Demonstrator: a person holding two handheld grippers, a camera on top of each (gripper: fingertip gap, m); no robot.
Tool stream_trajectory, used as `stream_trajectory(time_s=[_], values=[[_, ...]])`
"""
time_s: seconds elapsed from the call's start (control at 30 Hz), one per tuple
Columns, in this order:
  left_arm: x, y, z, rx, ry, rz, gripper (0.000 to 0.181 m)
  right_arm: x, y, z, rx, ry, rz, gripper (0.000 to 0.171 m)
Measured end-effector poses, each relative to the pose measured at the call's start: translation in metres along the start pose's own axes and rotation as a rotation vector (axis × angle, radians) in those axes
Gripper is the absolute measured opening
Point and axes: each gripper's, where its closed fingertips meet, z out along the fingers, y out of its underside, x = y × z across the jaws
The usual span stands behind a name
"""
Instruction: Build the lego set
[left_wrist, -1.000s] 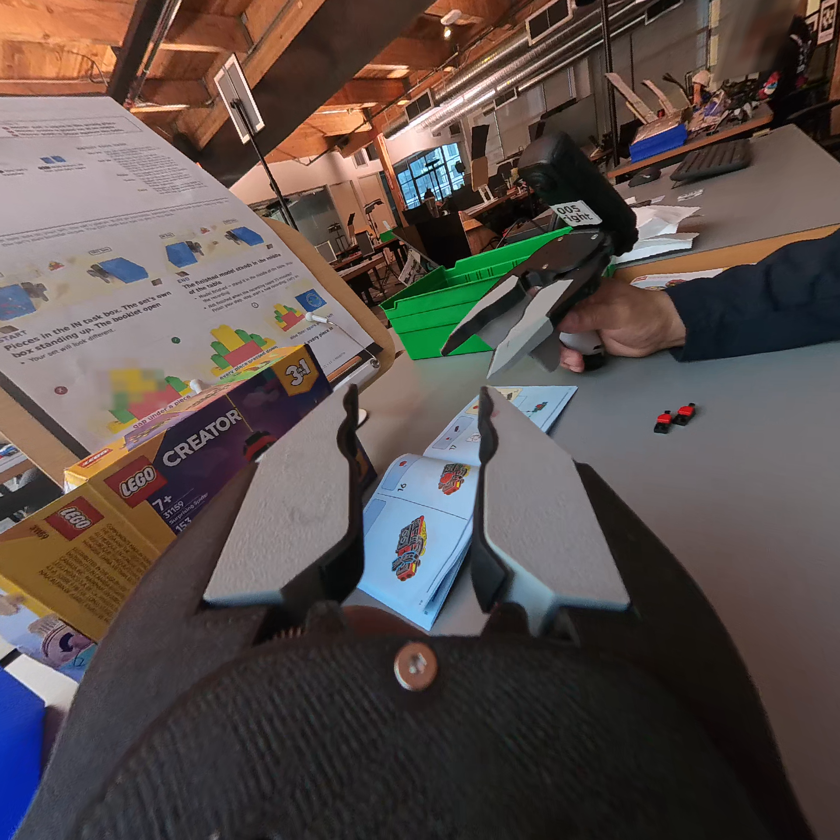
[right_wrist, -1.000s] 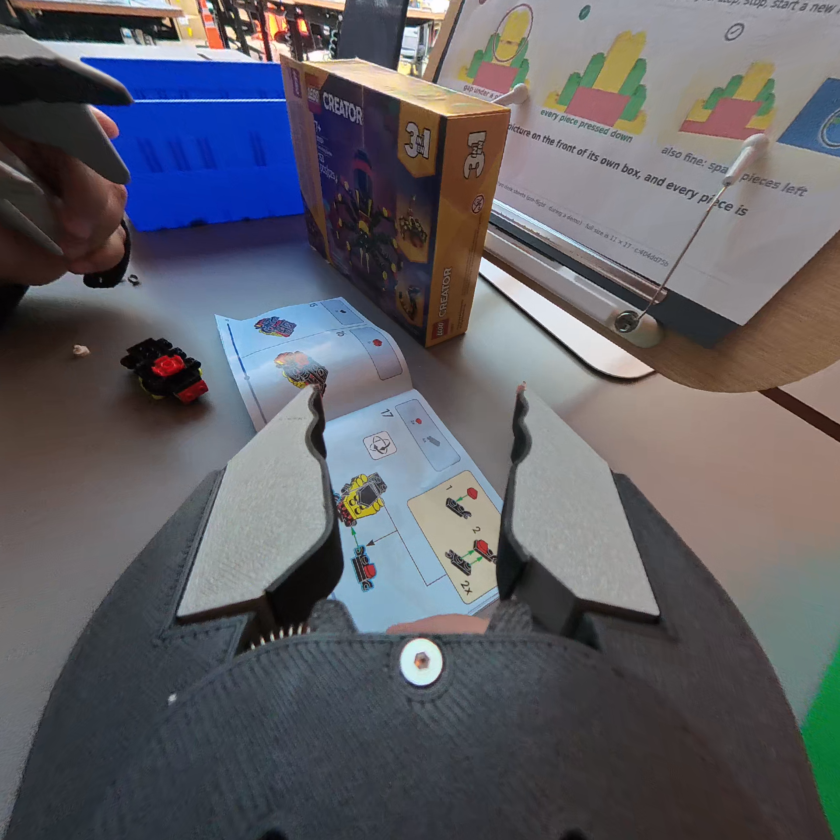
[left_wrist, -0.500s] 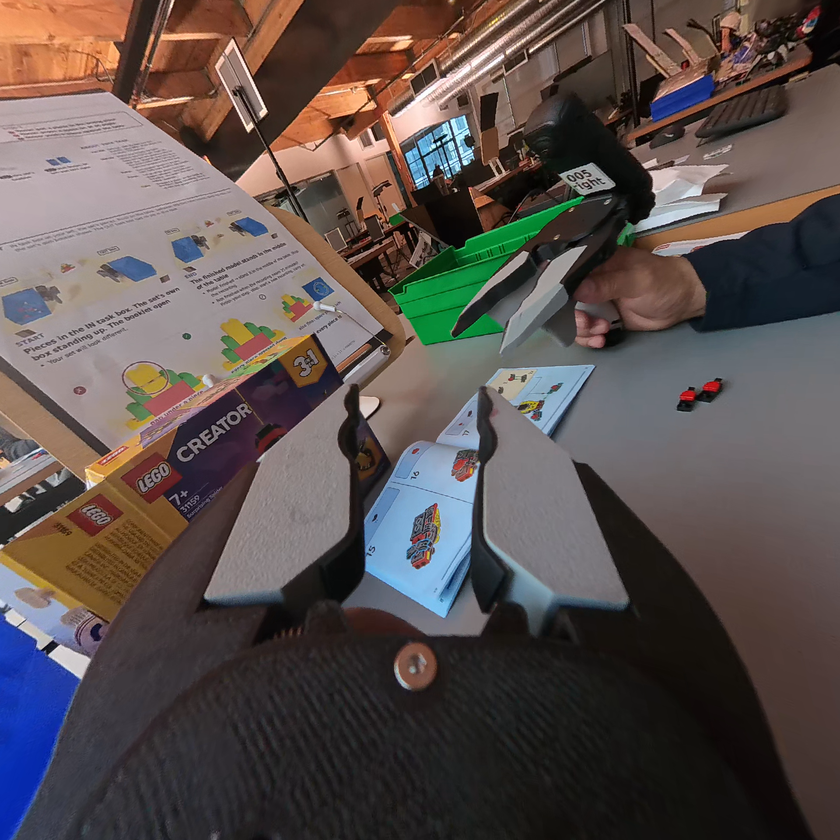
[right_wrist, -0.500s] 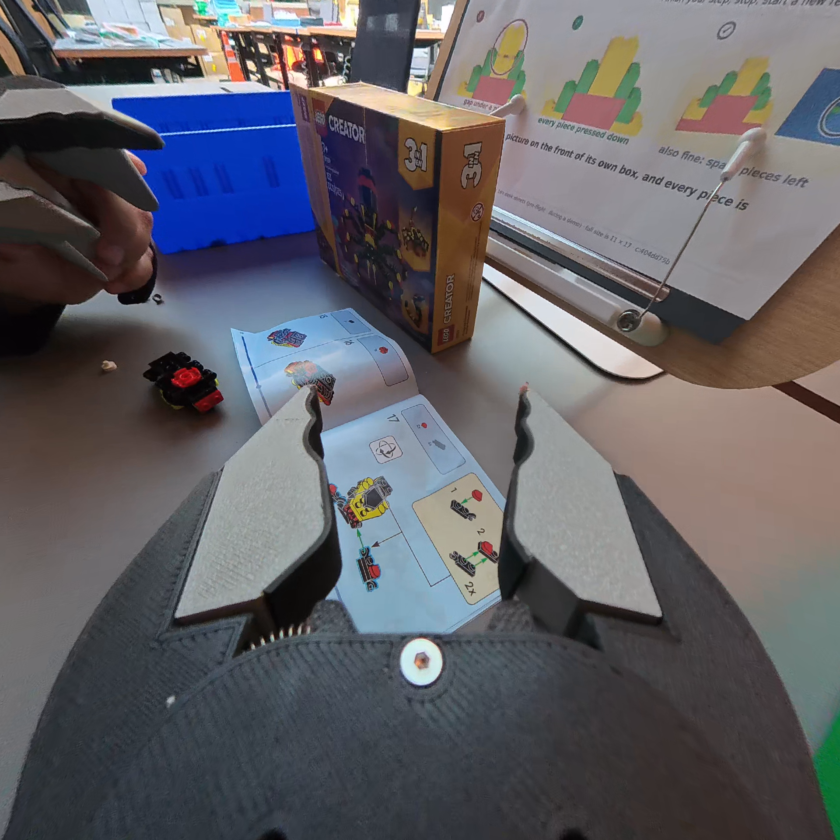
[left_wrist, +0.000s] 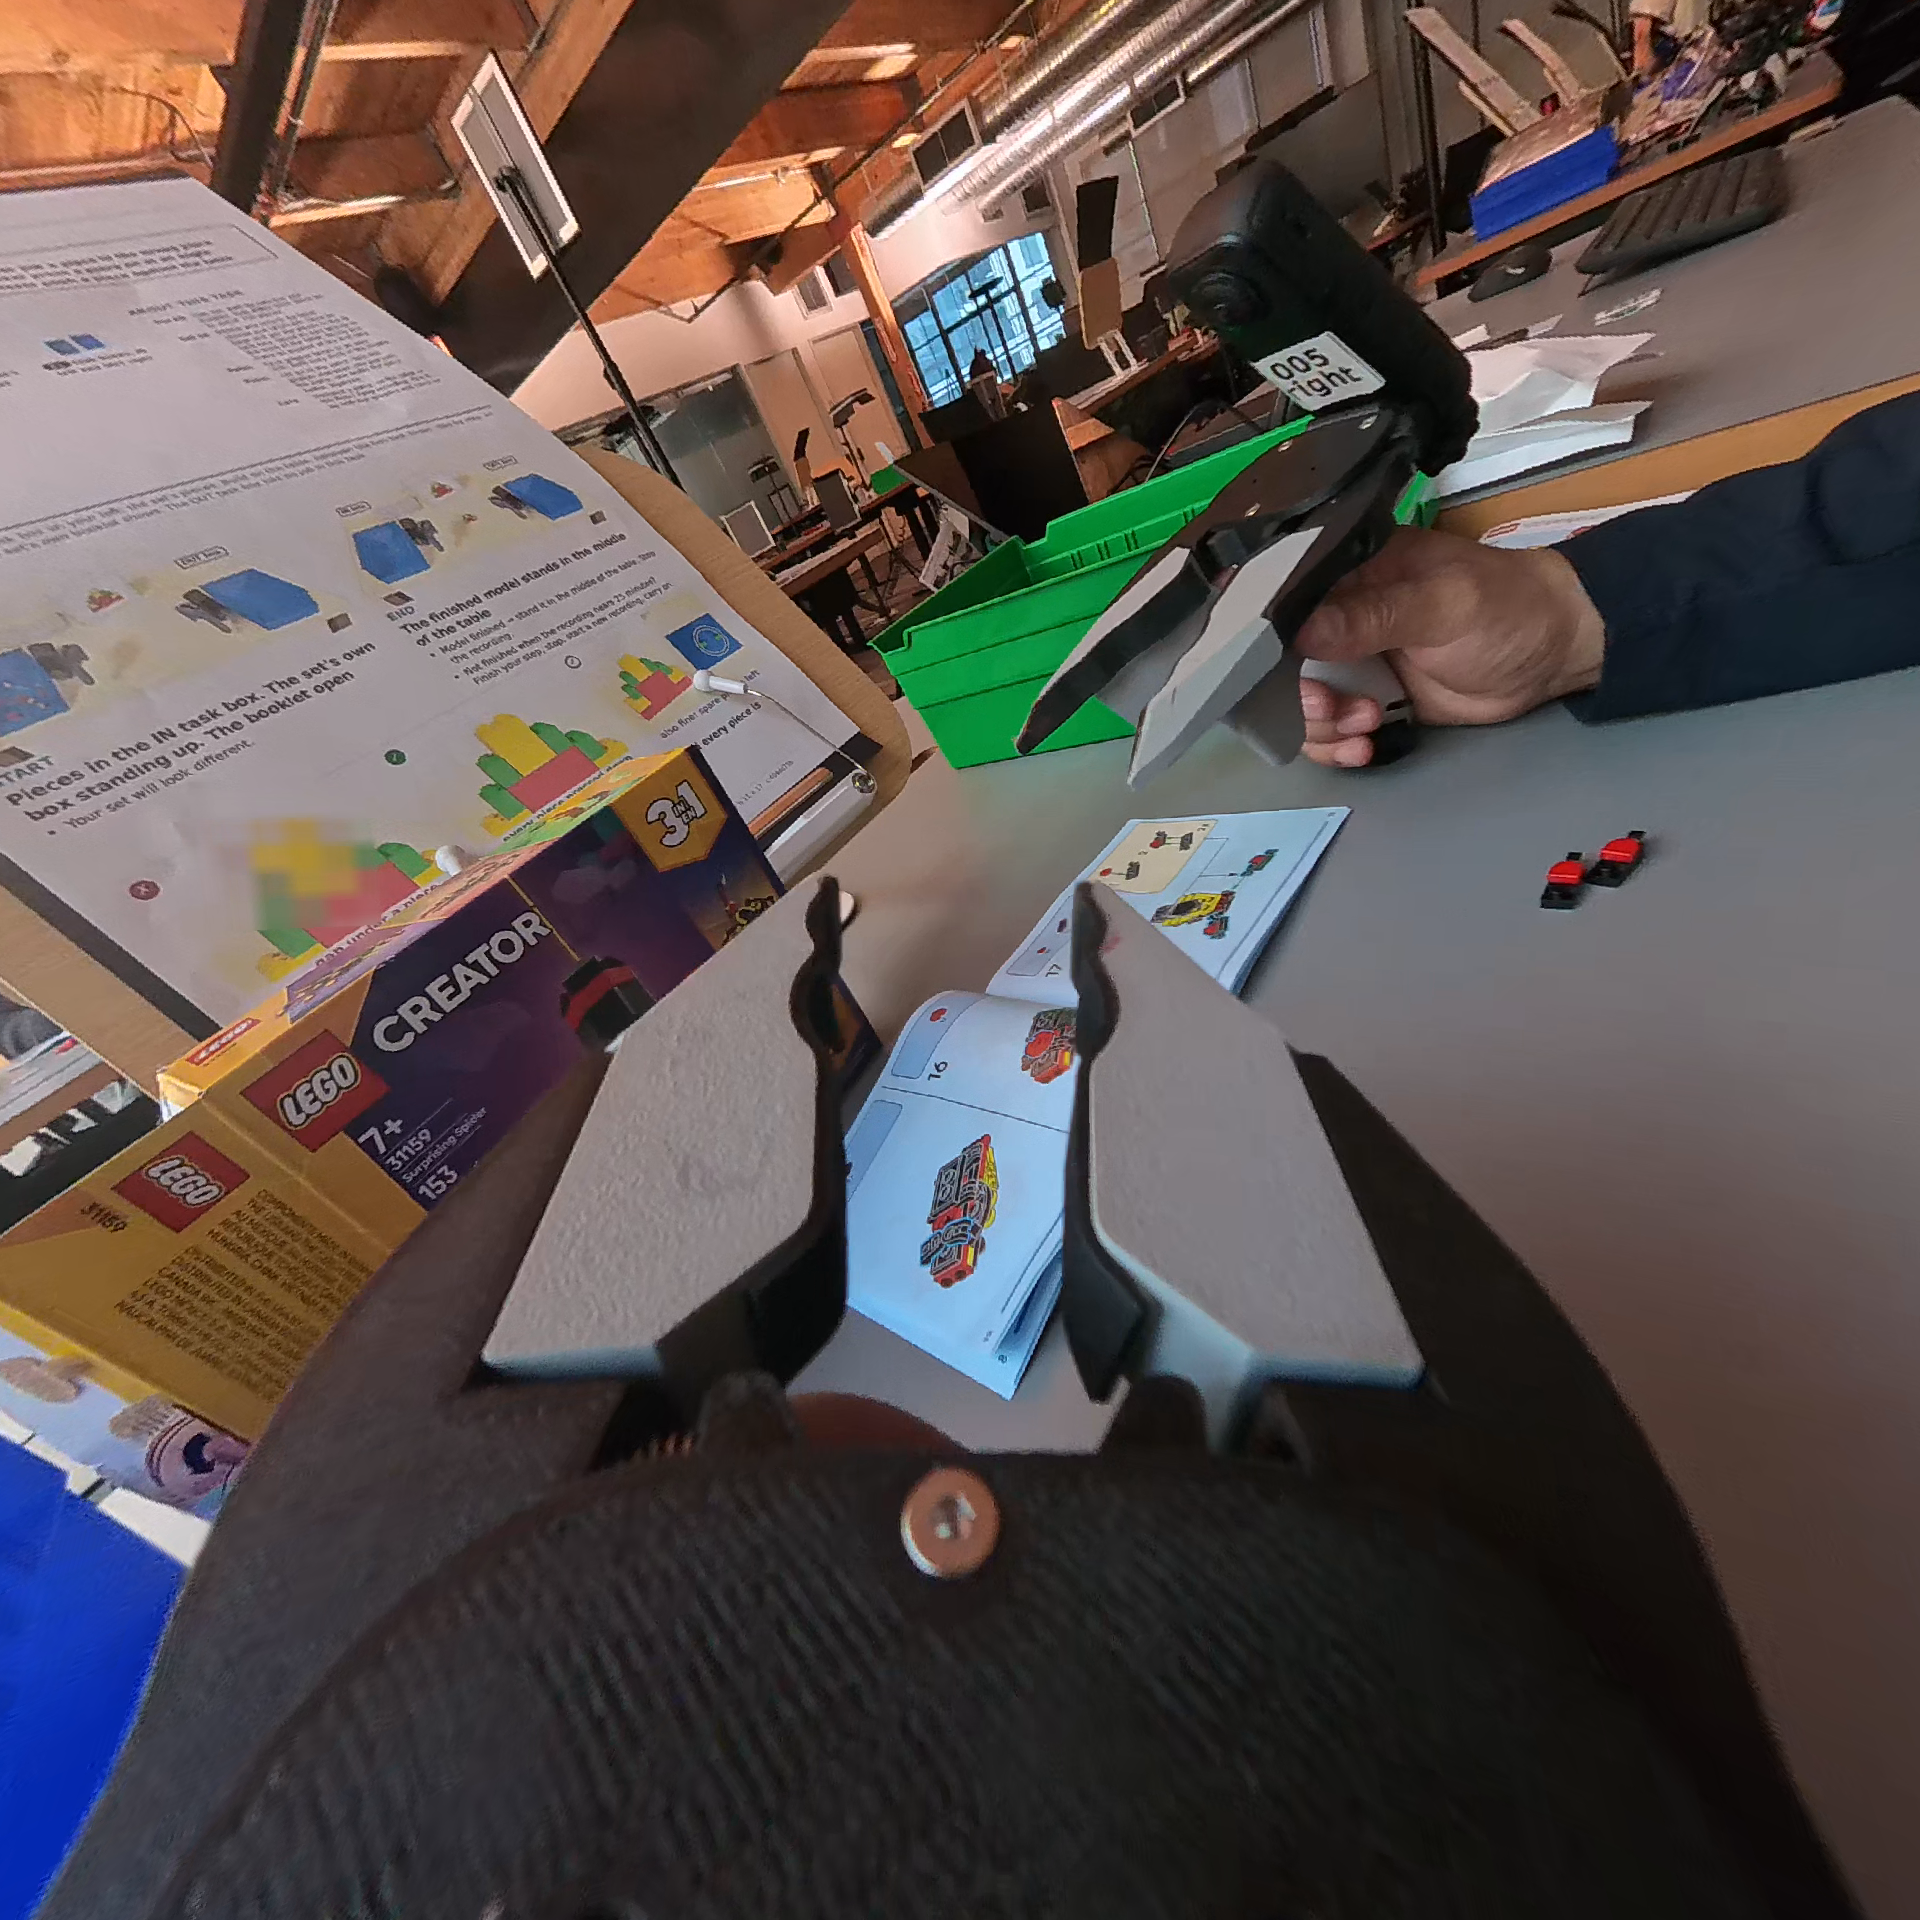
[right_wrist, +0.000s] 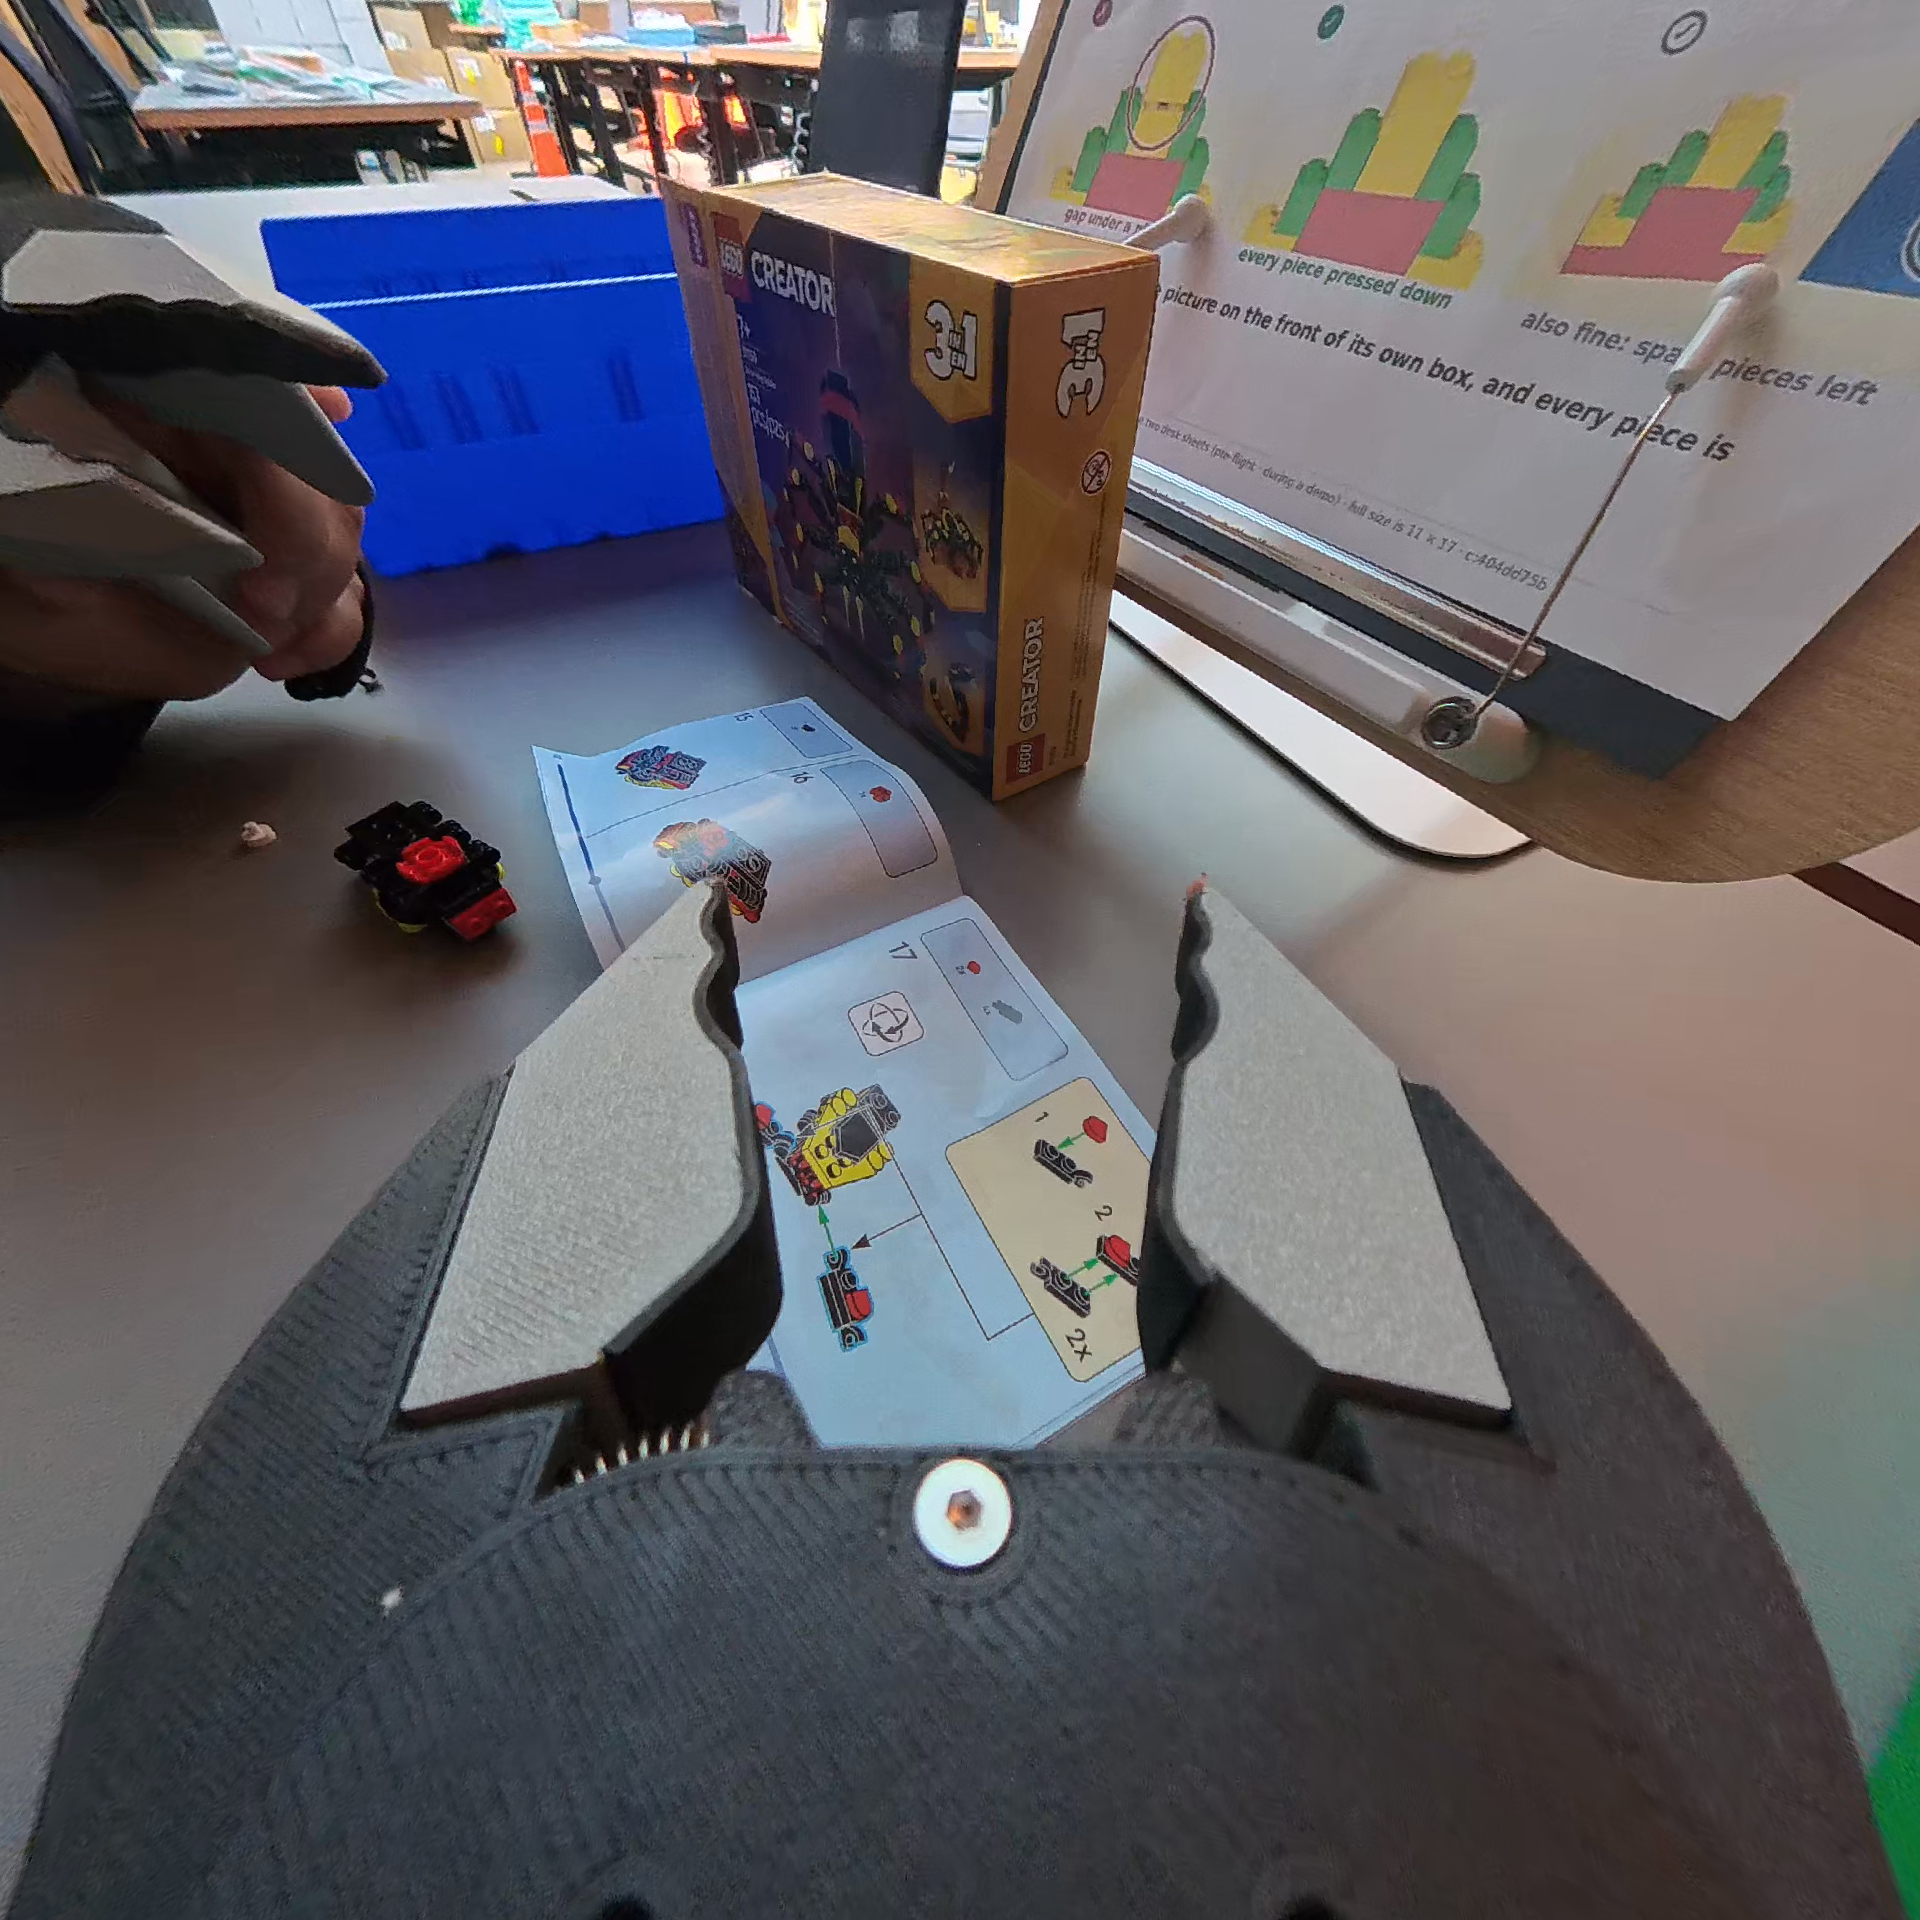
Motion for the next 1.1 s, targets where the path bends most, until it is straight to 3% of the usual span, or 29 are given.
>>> stream_trajectory(time_s=[0.33,0.53,0.93,1.1], values=[[-0.023,0.004,-0.012,-0.008,-0.177,0.003,0.029,0.003,0.0,-0.005,0.006,0.061,-0.022,0.081],[-0.044,0.006,-0.016,-0.059,-0.368,0.098,0.023,0.003,0.003,-0.004,-0.018,0.08,-0.038,0.081],[-0.011,-0.002,0.001,-0.082,-0.289,0.167,0.004,-0.007,0.007,0.0,-0.045,0.027,-0.066,0.075],[-0.023,-0.004,0.007,-0.094,-0.338,0.188,0.002,-0.009,0.006,0.002,-0.042,-0.003,-0.061,0.058]])
